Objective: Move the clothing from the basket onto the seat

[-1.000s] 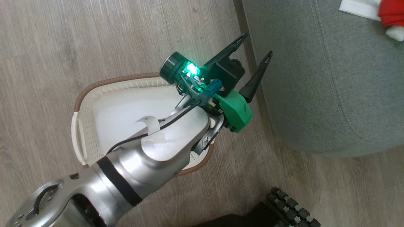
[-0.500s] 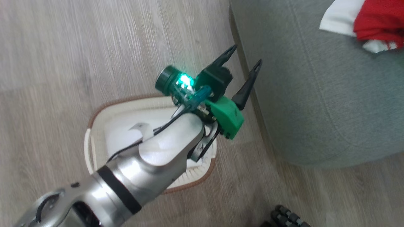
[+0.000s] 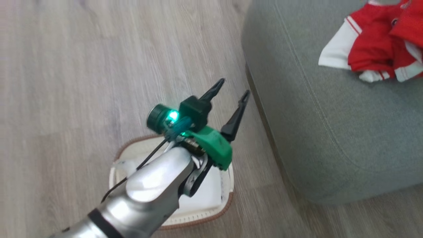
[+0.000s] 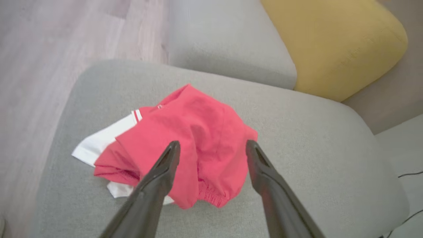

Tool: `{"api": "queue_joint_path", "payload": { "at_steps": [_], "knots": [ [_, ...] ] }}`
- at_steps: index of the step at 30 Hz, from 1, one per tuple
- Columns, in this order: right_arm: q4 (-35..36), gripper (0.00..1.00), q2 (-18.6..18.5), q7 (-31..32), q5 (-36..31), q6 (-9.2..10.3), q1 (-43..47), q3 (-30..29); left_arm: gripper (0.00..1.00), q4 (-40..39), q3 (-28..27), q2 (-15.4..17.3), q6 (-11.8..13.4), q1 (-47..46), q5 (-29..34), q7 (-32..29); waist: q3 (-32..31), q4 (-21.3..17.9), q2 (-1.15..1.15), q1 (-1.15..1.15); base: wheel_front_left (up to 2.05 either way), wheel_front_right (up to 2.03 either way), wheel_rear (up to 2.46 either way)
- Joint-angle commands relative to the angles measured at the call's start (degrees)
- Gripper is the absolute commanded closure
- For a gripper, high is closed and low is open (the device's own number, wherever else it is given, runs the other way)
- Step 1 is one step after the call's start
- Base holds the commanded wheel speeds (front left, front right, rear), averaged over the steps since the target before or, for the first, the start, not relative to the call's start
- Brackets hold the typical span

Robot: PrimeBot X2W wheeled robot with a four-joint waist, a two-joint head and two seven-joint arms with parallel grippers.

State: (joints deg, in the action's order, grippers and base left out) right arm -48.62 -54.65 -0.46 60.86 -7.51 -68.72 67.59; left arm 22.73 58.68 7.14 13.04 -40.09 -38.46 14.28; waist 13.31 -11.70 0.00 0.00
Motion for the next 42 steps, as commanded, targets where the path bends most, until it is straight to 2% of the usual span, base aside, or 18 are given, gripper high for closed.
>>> {"api": "queue_joint_path", "payload": {
  "at_steps": [1,7,13,16,20,27,28,35,39,42],
  "knots": [
    [0.84,0.00,-2.60,-1.28,0.61,0.02,0.04,0.23,0.00,-2.08,-2.39,1.04,-0.16,-0.86,0.68,0.71,-2.35,1.59,0.00,0.00,0.00,0.00,0.00],
    [7.68,0.00,-5.72,-10.50,3.29,0.02,1.34,0.69,0.00,-5.74,-6.35,3.22,0.25,3.38,1.40,0.71,-5.79,4.23,0.00,0.00,0.00,0.00,0.00],
    [13.33,0.00,-7.96,-14.27,5.87,0.02,5.20,-2.11,0.00,-9.63,-10.90,6.17,1.55,7.88,2.17,0.72,-7.80,6.55,0.00,0.00,0.00,0.00,0.00],
    [16.14,0.00,-8.58,-14.49,6.26,0.02,8.07,-6.44,0.00,-11.37,-12.94,7.46,2.27,9.60,2.54,0.72,-8.13,7.68,0.00,0.00,0.00,0.00,0.00],
    [18.70,0.00,-7.66,-14.52,3.71,0.02,14.92,-16.29,0.00,-13.51,-15.92,8.70,3.53,11.82,3.09,0.72,-8.62,9.01,0.00,0.00,0.00,0.00,0.00],
    [22.56,0.00,-0.78,-14.53,-3.51,0.02,32.94,-36.18,0.00,-16.34,-20.54,10.16,4.97,16.76,4.58,0.72,-9.85,10.76,0.00,0.00,0.00,0.00,0.00],
    [22.56,0.00,-0.78,-14.53,-3.51,0.02,32.94,-36.18,0.00,-16.34,-20.54,10.16,4.97,16.76,4.58,0.72,-9.85,10.76,0.00,0.00,0.00,0.00,0.00],
    [30.57,0.00,10.89,-14.54,-13.61,0.02,50.68,-54.47,0.00,-19.21,-26.04,10.33,6.08,21.98,7.47,0.72,-10.37,11.96,0.00,0.00,0.00,0.00,0.00],
    [36.53,0.00,18.08,-14.54,-17.39,0.02,57.94,-62.37,0.00,-20.40,-29.33,9.00,5.95,24.91,8.81,0.72,-10.45,12.33,0.00,0.00,0.00,0.00,0.00],
    [40.43,0.00,22.31,-14.54,-20.36,0.02,61.99,-66.14,0.00,-21.39,-31.90,7.61,5.89,27.15,10.56,0.72,-10.34,12.27,0.00,0.00,0.00,0.00,0.00]
  ]
}}
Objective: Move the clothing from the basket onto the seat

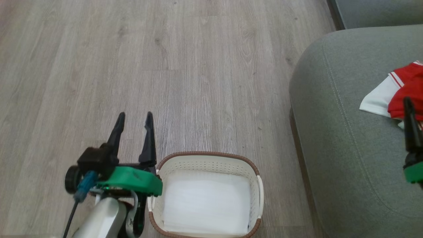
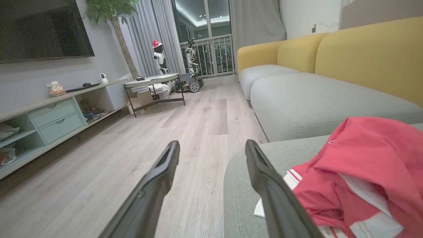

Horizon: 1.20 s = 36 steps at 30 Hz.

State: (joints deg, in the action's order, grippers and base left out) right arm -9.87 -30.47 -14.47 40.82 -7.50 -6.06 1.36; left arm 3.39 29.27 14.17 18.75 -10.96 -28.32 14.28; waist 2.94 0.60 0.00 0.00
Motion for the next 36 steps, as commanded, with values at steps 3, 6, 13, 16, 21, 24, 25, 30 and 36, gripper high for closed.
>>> {"api": "queue_joint_path", "payload": {
  "at_steps": [3,6,13,16,21,24,25,30,36],
  "knots": [
    [4.49,0.00,1.73,-0.52,-2.99,0.01,2.38,-1.93,0.00,-3.40,-6.23,-1.65,-1.06,0.52,1.47,0.72,0.06,-0.30,0.00,0.00,0.00,0.00,0.00],
    [5.80,0.00,4.67,-0.52,-4.99,0.01,4.32,-2.79,0.00,-3.43,-8.84,-3.41,-2.99,3.15,3.73,0.72,-0.01,-0.74,0.00,0.00,0.00,0.00,0.00],
    [7.35,0.00,8.55,-0.52,-8.42,0.01,5.26,-1.31,0.00,-0.45,-13.30,-6.59,-8.02,5.64,9.37,0.72,0.25,-1.19,0.00,0.00,0.00,0.00,0.00],
    [8.19,0.00,10.14,-0.52,-9.95,0.01,5.37,-1.56,0.00,0.79,-14.86,-7.83,-9.74,6.05,11.49,0.72,0.35,-1.30,0.00,0.00,0.00,0.00,0.00],
    [8.47,0.00,11.11,-0.52,-11.35,0.01,5.29,-1.40,0.00,2.27,-16.76,-9.47,-12.30,6.55,13.84,0.72,0.53,-1.47,0.00,0.00,0.00,0.00,0.00],
    [8.54,0.00,10.99,-0.52,-11.68,0.01,4.98,-1.13,0.00,2.64,-17.53,-10.18,-13.35,6.62,14.76,0.72,0.75,-1.51,0.00,0.00,0.00,0.00,0.00],
    [8.52,0.00,10.94,-0.52,-11.69,0.01,4.86,-1.02,0.00,2.75,-17.76,-10.36,-13.64,6.61,15.01,0.72,0.79,-1.51,0.00,0.00,0.00,0.00,0.00],
    [8.52,0.00,10.74,-0.52,-11.53,0.01,4.54,-0.49,0.00,3.23,-18.56,-10.96,-14.68,6.58,15.95,0.72,1.05,-1.48,0.00,0.00,0.00,0.00,0.00],
    [8.58,0.00,10.58,-0.52,-11.13,0.01,4.46,-0.16,0.00,3.51,-18.79,-11.22,-15.08,6.55,16.58,0.72,1.29,-1.44,0.00,0.00,0.00,0.00,0.00]
  ]
}}
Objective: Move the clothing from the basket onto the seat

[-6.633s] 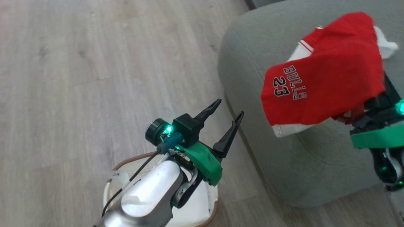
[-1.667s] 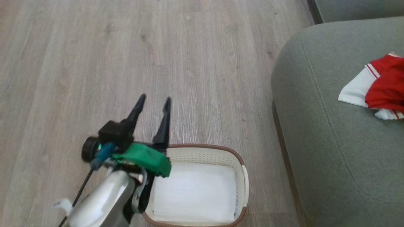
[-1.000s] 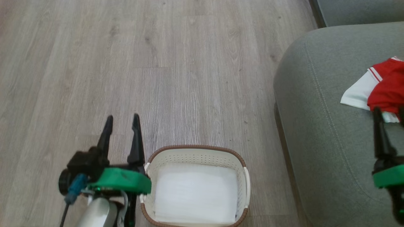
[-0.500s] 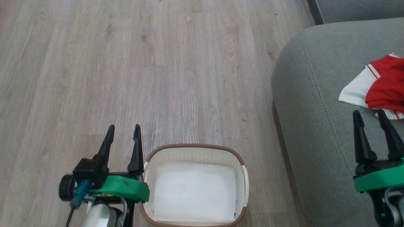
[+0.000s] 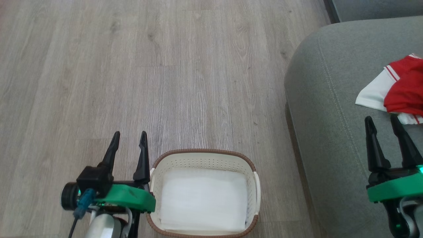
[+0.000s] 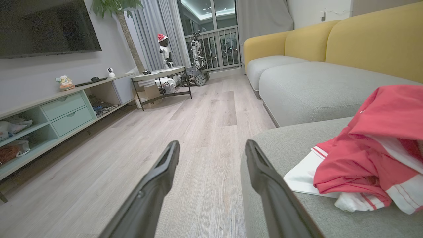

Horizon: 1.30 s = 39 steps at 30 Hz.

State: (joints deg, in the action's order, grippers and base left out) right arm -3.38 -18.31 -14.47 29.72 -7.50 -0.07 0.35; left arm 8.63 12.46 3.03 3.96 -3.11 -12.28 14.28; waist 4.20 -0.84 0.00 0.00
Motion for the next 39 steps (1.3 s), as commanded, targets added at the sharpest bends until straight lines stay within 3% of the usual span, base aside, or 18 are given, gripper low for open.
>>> {"api": "queue_joint_path", "payload": {
  "at_steps": [1,16,17,39],
  "knots": [
    [2.10,0.00,-1.61,-0.52,0.03,0.01,-1.53,0.87,0.00,-1.69,-2.00,-0.09,-0.33,-1.33,0.60,0.72,0.06,0.00,0.00,0.00,0.00,0.00,0.00],
    [1.48,0.00,-1.51,-0.52,0.59,0.01,-1.88,1.42,0.00,-1.00,-1.33,-0.14,-0.02,-1.70,-0.67,0.72,0.01,-0.13,0.00,0.00,0.00,0.00,0.00],
    [-0.21,1.00,0.00,0.00,0.28,0.00,-0.38,0.47,1.00,0.75,0.14,-0.08,0.01,0.00,-0.35,0.00,0.01,-0.13,0.00,0.00,0.00,0.00,0.00],
    [-3.93,1.00,2.76,2.78,9.46,-0.01,-0.63,0.39,1.00,3.71,-1.73,0.55,-1.55,0.25,-12.65,-2.43,-0.58,0.00,0.00,0.00,0.00,0.00,0.00]
  ]
}}
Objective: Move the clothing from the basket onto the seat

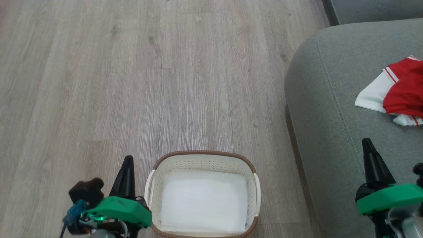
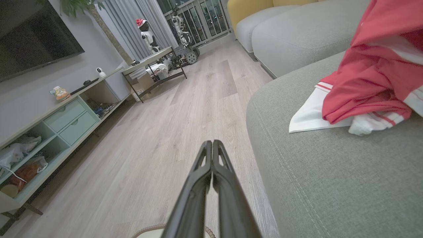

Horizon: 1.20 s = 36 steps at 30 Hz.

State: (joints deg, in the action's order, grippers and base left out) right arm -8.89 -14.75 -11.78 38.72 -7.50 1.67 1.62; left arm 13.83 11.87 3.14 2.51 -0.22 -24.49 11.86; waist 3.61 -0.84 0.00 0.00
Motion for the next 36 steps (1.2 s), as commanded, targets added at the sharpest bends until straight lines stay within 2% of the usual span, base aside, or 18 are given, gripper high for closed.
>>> {"api": "queue_joint_path", "payload": {
  "at_steps": [1,36],
  "knots": [
    [1.52,1.00,-0.69,0.25,0.97,-0.01,-2.43,-0.93,1.00,-1.46,-1.25,0.47,-0.19,-2.68,-1.10,-0.15,-0.02,0.01,0.00,0.00,0.00,0.00,0.00],
    [-0.65,1.00,3.16,5.87,18.61,0.00,-4.18,-2.91,1.00,-0.96,-5.69,1.11,-3.44,-3.69,-24.07,-5.18,-1.14,0.28,0.00,0.00,0.00,0.00,0.00]
  ]
}}
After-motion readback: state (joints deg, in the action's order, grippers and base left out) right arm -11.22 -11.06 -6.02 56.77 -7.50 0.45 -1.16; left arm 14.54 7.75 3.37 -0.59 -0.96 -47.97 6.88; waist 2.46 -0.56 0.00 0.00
